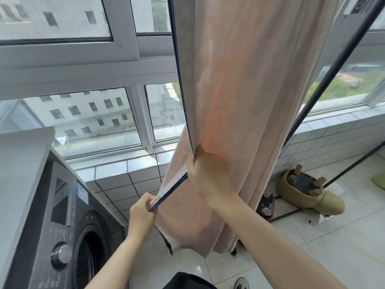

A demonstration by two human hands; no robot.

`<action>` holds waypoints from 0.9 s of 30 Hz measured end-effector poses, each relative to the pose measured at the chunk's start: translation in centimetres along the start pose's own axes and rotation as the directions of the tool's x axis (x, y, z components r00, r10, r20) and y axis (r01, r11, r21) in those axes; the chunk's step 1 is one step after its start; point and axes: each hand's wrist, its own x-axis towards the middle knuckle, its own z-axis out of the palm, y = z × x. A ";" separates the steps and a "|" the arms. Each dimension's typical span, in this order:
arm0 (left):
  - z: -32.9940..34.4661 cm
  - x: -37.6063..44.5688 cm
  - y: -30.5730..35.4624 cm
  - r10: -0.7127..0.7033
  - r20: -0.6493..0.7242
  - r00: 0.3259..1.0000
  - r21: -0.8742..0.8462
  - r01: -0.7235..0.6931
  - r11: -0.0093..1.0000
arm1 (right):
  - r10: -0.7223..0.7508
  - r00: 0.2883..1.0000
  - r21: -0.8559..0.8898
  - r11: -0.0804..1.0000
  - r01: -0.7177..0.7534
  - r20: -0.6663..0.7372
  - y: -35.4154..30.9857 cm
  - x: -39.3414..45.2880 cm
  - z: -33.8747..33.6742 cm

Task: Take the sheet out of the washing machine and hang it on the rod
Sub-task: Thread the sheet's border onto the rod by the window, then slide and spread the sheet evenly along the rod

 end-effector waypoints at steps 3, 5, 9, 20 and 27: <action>-1.1 -0.5 -2.5 -0.021 0.065 0.998 0.039 0.019 0.999 | -0.021 0.997 0.063 0.998 0.025 -0.071 0.5 -0.2 0.3; -1.5 -0.8 -3.3 -0.040 0.105 0.994 0.014 0.038 0.999 | 0.005 0.996 0.124 0.992 0.006 -0.087 0.6 -0.4 0.7; -1.4 -1.8 -3.6 -0.068 0.119 0.991 -0.040 0.074 0.996 | 0.083 0.996 0.148 0.986 -0.079 -0.022 0.6 -0.4 1.6; -1.8 -0.2 -1.9 -0.160 0.392 0.906 0.172 0.099 0.980 | -0.079 0.982 0.151 0.987 0.053 0.172 -0.8 -1.2 3.2; -3.8 0.7 12.0 0.160 0.233 0.959 -0.439 -0.043 0.897 | -0.242 0.965 0.306 0.931 0.201 0.102 0.0 -0.7 -0.4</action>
